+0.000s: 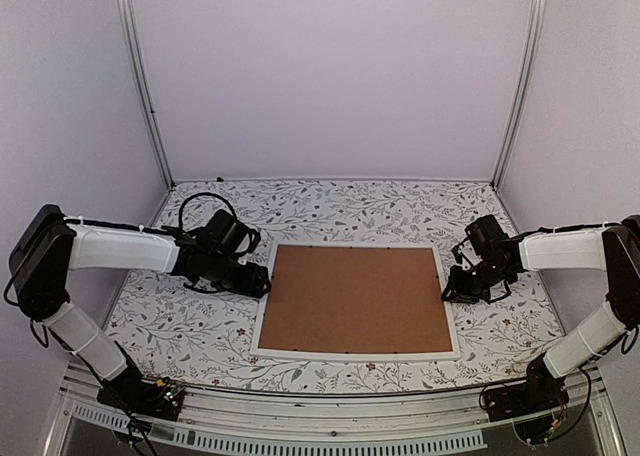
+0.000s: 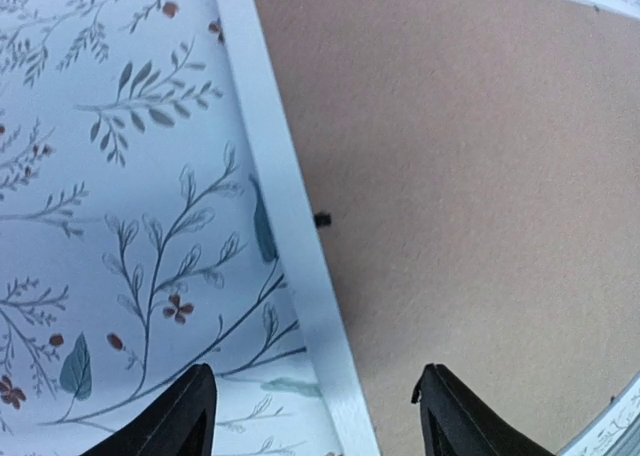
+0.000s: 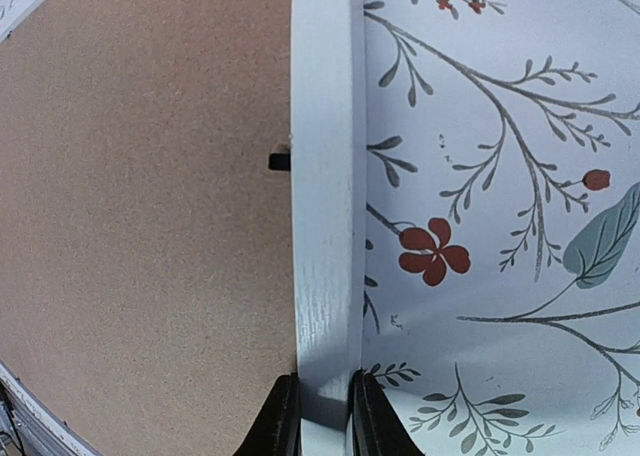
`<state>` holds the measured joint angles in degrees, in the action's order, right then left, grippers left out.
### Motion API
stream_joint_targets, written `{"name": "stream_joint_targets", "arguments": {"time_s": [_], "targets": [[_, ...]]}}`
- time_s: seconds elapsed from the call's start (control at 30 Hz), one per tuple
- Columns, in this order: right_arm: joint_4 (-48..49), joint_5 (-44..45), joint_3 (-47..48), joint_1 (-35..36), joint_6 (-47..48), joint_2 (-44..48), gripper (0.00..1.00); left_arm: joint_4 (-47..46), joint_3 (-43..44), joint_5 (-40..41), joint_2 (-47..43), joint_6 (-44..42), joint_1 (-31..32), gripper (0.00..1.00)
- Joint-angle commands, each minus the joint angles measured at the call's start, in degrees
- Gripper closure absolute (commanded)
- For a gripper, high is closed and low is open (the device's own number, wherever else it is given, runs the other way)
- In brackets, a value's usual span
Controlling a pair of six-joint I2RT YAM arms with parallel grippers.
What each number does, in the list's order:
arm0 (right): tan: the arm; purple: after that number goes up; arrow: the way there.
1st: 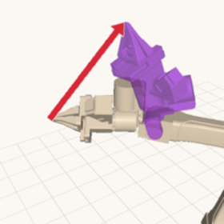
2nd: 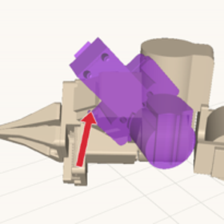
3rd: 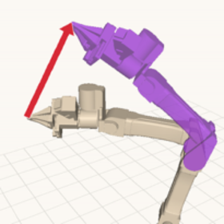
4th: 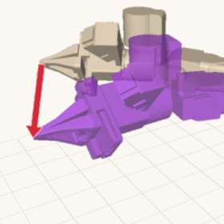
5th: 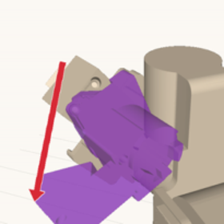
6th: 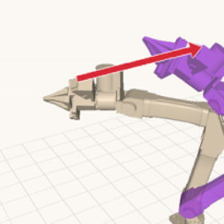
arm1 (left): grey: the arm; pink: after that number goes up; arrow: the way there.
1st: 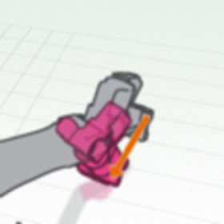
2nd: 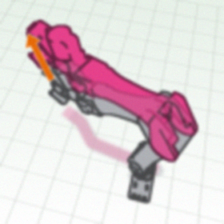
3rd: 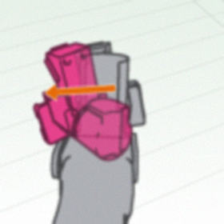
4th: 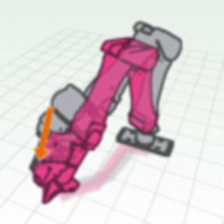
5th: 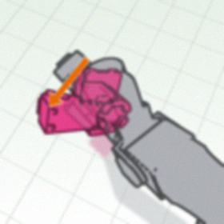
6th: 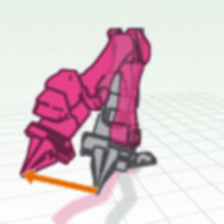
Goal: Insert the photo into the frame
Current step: Press the fastener onto the backboard.
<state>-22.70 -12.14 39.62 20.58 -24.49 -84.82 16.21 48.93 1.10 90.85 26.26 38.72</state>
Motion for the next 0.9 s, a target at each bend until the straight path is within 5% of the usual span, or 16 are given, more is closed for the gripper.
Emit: {"name": "stream_joint_targets", "arguments": {"time_s": [0.0, 0.87], "targets": [[0.98, -0.50, -1.21, 0.65, -0.30, -0.12, 0.83, 2.91, -4.22, 0.16, -4.15, 1.74, -0.14, 0.26], [1.25, -0.40, -1.30, 0.65, -0.16, -0.70, 0.83, 1.09, -10.69, -2.47, -5.74, 5.35, 1.99, 0.20]]}}
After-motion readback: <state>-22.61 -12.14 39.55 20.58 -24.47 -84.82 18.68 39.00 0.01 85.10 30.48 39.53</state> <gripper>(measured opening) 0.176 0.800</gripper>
